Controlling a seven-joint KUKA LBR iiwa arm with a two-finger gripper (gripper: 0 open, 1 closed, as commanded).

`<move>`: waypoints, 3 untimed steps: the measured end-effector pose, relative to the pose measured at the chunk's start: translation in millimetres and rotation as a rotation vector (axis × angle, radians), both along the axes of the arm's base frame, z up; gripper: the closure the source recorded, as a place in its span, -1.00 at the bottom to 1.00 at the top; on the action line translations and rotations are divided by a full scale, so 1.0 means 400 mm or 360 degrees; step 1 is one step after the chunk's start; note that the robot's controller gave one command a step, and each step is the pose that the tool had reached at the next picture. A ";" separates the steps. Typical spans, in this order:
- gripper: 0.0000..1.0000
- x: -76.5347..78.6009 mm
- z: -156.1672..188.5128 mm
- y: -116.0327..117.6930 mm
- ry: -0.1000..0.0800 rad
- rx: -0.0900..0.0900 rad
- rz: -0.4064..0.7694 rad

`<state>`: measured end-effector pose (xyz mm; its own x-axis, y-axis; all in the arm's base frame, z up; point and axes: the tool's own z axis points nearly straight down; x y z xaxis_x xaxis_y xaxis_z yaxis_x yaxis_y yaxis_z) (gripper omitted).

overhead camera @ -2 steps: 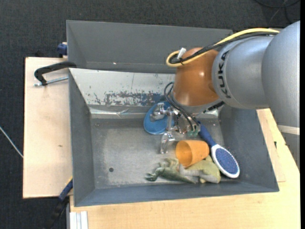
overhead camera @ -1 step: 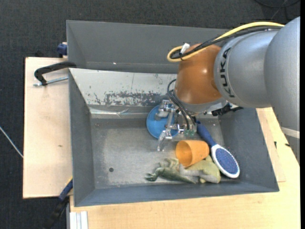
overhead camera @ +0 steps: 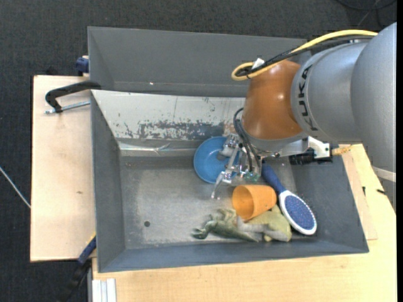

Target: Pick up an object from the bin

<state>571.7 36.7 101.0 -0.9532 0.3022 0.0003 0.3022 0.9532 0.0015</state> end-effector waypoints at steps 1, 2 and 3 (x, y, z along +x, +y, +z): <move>-1.00 0.013 -0.060 0.062 -0.0034 0.0016 -0.0158; -1.00 0.022 -0.050 0.073 -0.0020 0.0008 -0.0149; 1.00 0.020 -0.049 0.069 -0.0012 0.0005 -0.0153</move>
Offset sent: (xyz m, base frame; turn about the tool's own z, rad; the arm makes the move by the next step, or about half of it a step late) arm -0.0013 0.0177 -0.0310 0.1062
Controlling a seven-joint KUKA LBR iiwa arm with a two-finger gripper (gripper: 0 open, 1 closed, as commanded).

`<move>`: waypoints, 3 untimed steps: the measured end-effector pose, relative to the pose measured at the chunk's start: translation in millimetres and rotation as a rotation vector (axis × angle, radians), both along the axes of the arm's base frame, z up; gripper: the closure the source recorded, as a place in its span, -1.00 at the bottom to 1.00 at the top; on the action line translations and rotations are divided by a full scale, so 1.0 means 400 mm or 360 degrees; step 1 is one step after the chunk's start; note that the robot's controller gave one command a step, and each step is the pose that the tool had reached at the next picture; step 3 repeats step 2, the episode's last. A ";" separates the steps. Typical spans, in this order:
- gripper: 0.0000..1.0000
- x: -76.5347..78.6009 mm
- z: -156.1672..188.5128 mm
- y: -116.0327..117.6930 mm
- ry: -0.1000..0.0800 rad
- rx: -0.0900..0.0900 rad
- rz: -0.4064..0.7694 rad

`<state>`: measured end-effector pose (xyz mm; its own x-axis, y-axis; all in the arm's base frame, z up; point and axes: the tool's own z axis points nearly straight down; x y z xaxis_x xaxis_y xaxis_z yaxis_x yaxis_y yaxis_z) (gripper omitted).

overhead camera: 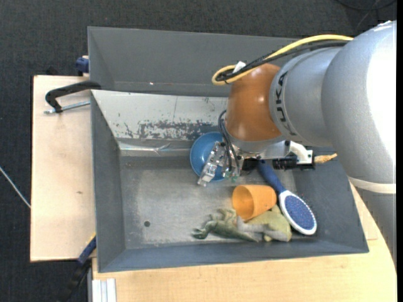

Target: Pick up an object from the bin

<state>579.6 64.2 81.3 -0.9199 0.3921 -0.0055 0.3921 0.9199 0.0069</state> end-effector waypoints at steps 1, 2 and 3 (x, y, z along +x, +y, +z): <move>1.00 0.005 0.011 0.005 0.0002 -0.0001 0.0004; 1.00 0.008 0.065 0.008 0.0007 -0.0002 0.0008; 1.00 0.008 0.065 0.008 0.0007 -0.0002 0.0008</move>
Offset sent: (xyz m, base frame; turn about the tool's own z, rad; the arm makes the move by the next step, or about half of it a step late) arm 0.0001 0.0002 0.0010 0.0000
